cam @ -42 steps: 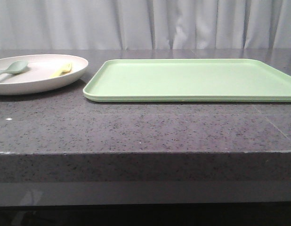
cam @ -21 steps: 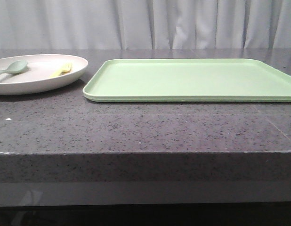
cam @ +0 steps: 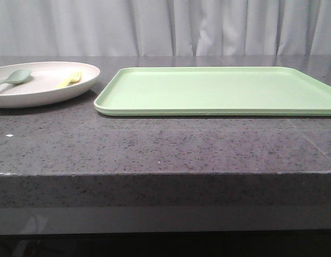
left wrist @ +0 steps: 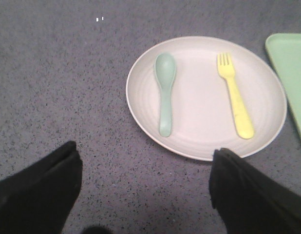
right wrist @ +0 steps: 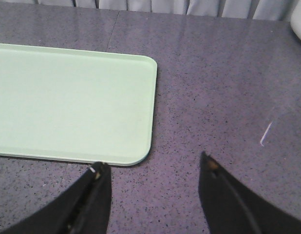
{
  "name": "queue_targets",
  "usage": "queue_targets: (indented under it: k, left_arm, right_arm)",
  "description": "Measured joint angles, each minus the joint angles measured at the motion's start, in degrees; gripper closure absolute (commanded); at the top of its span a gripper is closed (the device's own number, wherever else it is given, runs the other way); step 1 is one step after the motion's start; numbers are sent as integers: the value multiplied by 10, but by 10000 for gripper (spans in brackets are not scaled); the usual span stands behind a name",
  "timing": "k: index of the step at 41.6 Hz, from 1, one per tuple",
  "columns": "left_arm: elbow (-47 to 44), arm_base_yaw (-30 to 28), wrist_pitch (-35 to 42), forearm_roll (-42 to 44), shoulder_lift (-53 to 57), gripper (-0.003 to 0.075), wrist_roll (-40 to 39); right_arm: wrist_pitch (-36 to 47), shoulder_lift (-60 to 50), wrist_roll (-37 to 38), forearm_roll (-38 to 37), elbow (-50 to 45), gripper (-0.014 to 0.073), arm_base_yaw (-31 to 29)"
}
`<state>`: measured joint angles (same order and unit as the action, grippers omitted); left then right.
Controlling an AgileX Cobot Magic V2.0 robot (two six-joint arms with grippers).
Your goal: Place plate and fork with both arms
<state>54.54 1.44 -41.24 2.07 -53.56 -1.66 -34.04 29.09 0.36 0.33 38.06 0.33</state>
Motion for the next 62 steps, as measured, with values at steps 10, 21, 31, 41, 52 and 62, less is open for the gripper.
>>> queue_targets:
  k: [10, 21, 31, 41, 52, 62]
  left_arm:
    - [82, -86, -23, -140, -170, 241, 100]
    - [151, -164, -57, -354, -323, 283, 263]
    - [195, -171, -57, -385, -421, 283, 282]
    - [222, -171, -57, -440, -483, 335, 305]
    - [234, -171, -53, -502, -527, 531, 319]
    - [235, -171, -46, -506, -531, 710, 321]
  right_arm:
    - [0, 0, -4, -3, 0, 165, 0]
    - [0, 0, 0, 0, 0, 165, 0]
    - [0, 0, 0, -3, 0, 165, 0]
    - [0, 0, -4, 0, 0, 165, 0]
    - [0, 0, 0, 0, 0, 165, 0]
    - [0, 0, 0, -3, 0, 165, 0]
